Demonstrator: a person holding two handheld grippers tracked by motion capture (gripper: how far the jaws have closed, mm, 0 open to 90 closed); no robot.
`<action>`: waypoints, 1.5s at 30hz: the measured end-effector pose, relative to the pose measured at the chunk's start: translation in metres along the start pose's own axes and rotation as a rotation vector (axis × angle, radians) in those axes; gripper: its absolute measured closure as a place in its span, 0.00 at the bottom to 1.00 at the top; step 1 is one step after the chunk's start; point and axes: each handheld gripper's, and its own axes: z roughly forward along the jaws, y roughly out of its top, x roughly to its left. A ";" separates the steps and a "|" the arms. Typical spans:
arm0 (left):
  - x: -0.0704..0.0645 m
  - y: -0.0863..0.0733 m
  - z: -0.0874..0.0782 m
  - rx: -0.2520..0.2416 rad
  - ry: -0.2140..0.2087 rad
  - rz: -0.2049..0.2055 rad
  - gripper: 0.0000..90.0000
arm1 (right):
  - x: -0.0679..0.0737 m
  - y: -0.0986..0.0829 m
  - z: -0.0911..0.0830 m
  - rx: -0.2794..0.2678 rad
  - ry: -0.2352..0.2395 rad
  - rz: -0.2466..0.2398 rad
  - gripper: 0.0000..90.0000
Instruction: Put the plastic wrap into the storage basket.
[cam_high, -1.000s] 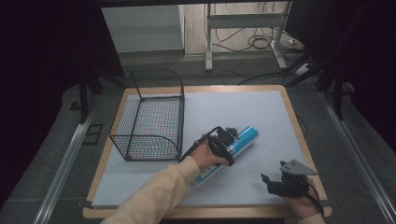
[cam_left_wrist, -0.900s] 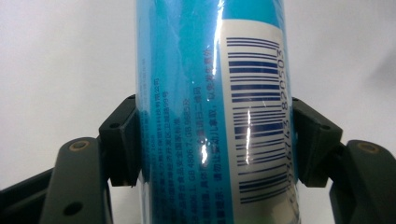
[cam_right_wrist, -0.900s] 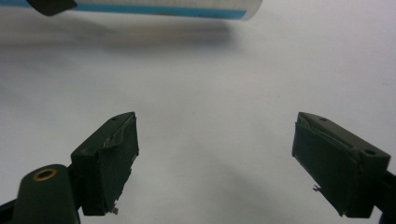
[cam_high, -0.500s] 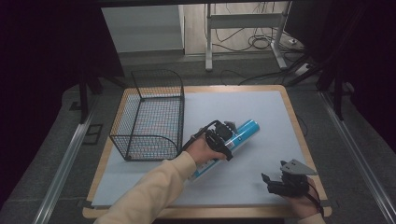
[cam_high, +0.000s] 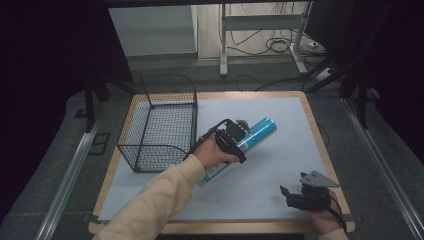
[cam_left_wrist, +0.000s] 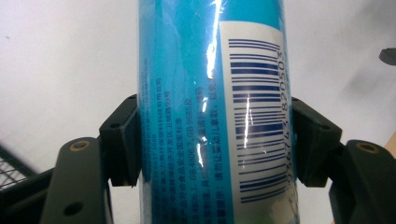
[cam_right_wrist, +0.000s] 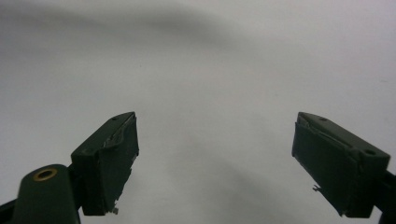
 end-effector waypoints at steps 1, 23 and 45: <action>0.001 0.001 -0.002 -0.004 0.001 -0.001 0.35 | 0.000 0.000 0.000 0.000 0.000 0.001 0.17; 0.023 0.011 -0.039 -0.088 0.006 -0.009 0.35 | -0.001 -0.001 0.000 0.006 -0.002 0.002 0.17; 0.056 0.029 -0.059 -0.144 0.036 -0.017 0.35 | -0.002 -0.001 0.000 0.009 -0.002 0.002 0.17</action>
